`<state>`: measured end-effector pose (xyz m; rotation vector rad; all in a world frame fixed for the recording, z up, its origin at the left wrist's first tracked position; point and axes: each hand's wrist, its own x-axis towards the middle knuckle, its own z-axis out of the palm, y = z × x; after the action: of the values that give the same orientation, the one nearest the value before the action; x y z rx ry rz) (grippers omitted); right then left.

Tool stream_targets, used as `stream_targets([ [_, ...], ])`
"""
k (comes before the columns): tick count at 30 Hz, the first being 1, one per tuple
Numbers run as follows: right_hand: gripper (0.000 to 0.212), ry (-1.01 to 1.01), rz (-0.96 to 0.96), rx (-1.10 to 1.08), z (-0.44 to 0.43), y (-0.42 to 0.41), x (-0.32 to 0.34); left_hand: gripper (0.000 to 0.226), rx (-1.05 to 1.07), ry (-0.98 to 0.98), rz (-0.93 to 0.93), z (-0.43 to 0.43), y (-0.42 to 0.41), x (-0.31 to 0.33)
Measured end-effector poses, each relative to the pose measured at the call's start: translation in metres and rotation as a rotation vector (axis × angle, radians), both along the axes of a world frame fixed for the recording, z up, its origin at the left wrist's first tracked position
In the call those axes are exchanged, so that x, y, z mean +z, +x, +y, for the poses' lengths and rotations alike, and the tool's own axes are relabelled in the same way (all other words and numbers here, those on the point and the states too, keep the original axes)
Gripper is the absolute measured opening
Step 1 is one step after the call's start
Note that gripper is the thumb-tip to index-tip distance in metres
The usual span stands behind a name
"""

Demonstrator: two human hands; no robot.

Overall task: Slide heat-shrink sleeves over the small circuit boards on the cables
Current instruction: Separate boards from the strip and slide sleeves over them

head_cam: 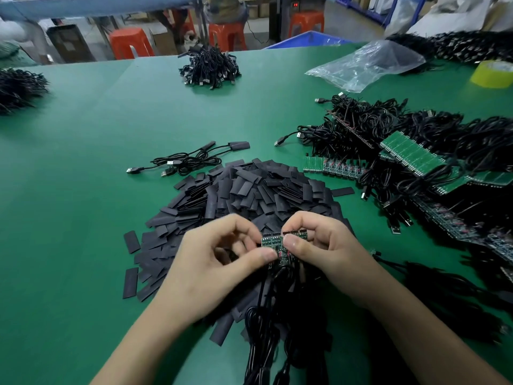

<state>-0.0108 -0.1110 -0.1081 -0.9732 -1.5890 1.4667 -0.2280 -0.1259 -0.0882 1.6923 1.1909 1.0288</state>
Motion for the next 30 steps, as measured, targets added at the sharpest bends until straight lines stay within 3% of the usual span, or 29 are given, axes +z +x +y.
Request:
stream_targets([
  [3,0.009,-0.025,0.056,0.005,-0.001,0.0,0.001,0.031,-0.03,-0.053,0.012,-0.001,0.003,-0.001],
  [8,0.008,-0.006,-0.013,0.015,0.0,-0.001,0.001,0.019,-0.028,-0.196,-0.193,0.001,0.006,0.003],
  [16,0.006,-0.04,0.092,0.02,-0.002,-0.004,-0.002,0.009,-0.088,-0.303,-0.288,0.003,0.005,0.001],
  [21,0.005,-0.111,0.164,0.024,-0.004,-0.008,-0.001,0.018,-0.128,-0.354,-0.324,0.004,0.0,-0.005],
  [24,0.006,-0.145,0.209,0.038,-0.005,-0.01,0.0,0.032,-0.166,-0.438,-0.449,0.003,0.001,-0.007],
  [27,0.007,-0.189,0.259,0.057,-0.006,-0.011,0.003,0.032,-0.184,-0.472,-0.508,0.003,0.001,-0.004],
  [30,0.008,-0.172,0.156,0.112,-0.004,-0.003,0.006,0.041,-0.137,-0.454,-0.533,0.006,-0.004,-0.001],
])
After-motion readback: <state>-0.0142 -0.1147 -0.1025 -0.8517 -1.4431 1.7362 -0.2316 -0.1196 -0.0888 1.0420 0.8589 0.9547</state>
